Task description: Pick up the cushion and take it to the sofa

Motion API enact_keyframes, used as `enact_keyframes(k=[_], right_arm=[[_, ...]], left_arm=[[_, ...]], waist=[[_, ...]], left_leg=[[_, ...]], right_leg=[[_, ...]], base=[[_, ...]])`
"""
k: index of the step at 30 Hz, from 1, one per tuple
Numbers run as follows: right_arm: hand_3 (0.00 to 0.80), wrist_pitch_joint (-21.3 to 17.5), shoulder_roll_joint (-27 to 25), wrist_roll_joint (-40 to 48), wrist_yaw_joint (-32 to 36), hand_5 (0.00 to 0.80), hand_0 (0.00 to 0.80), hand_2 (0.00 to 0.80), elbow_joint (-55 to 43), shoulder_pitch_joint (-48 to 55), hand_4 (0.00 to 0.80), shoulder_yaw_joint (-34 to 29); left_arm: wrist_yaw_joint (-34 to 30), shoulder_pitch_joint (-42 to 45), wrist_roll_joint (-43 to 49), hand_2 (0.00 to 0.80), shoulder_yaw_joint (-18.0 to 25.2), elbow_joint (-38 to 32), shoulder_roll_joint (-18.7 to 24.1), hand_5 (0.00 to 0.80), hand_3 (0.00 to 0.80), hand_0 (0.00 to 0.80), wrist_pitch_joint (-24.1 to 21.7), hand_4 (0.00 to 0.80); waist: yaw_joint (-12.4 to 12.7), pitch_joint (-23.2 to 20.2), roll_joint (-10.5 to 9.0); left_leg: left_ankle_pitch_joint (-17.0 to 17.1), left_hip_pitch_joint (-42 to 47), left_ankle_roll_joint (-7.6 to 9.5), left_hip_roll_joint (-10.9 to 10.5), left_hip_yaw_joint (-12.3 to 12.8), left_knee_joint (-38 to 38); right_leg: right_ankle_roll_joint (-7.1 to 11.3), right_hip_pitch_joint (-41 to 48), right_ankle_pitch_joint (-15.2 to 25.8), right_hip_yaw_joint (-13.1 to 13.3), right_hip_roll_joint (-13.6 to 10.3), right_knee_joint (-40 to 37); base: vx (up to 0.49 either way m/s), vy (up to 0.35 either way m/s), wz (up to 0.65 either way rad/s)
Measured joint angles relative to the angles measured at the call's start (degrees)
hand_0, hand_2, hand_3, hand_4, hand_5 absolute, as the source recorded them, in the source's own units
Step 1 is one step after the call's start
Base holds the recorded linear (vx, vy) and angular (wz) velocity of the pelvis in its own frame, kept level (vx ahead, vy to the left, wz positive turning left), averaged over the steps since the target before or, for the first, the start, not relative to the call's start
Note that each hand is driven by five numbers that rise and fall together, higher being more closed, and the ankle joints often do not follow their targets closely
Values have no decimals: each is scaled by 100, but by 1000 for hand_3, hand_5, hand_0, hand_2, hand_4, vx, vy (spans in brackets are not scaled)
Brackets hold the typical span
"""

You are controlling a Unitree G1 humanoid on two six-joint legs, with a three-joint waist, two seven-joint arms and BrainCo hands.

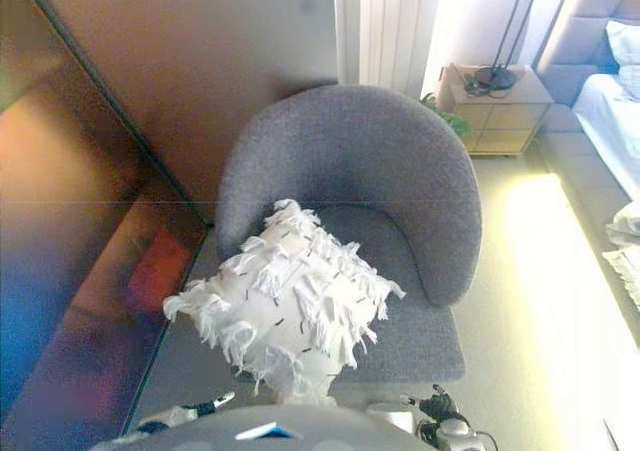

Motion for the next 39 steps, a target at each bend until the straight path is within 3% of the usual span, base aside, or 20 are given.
enact_keyframes(k=[6,16,25,29,39], right_arm=[[0,67,-46,43,-58,0,0,0,-235,-442,0,354],[0,427,-28,78,-114,0,0,0,-1056,-777,0,707],[0,591,-131,314,-193,0,0,0,-1323,-852,0,1007],[0,628,-168,461,-259,0,0,0,-1510,-909,0,1060],[0,730,-144,526,-316,0,0,0,-1775,-854,0,979]], left_arm=[[-970,-850,-272,0,-558,-392,-14,0,0,0,-1003,0],[-993,-1077,-654,0,-833,-472,37,0,0,0,-1442,0],[-994,-1140,-1106,0,-1136,-1255,355,0,0,0,-1585,0],[-1106,-1196,-1309,0,-1182,-1836,547,0,0,0,-1585,0],[-1477,-1351,-1483,0,-1260,-5116,1057,0,0,0,-1731,0]], waist=[[-79,695,-218],[-222,980,-384],[-243,1266,-498],[-242,1455,-514],[-193,1579,-514]], left_leg=[[161,-382,22,-21,65,19],[162,-323,33,-64,139,26],[171,-437,88,-74,167,-1],[211,-501,76,-92,166,23],[239,-327,112,-155,37,22]], right_leg=[[-8,-375,237,108,-9,-55],[1,-362,307,228,-38,-107],[40,-537,380,332,-55,-128],[18,-582,451,337,-66,-110],[58,-319,443,179,-135,-117]], base=[[-78,28,-9],[22,23,-4],[-37,5,-5],[-56,-7,0],[38,-33,7]])
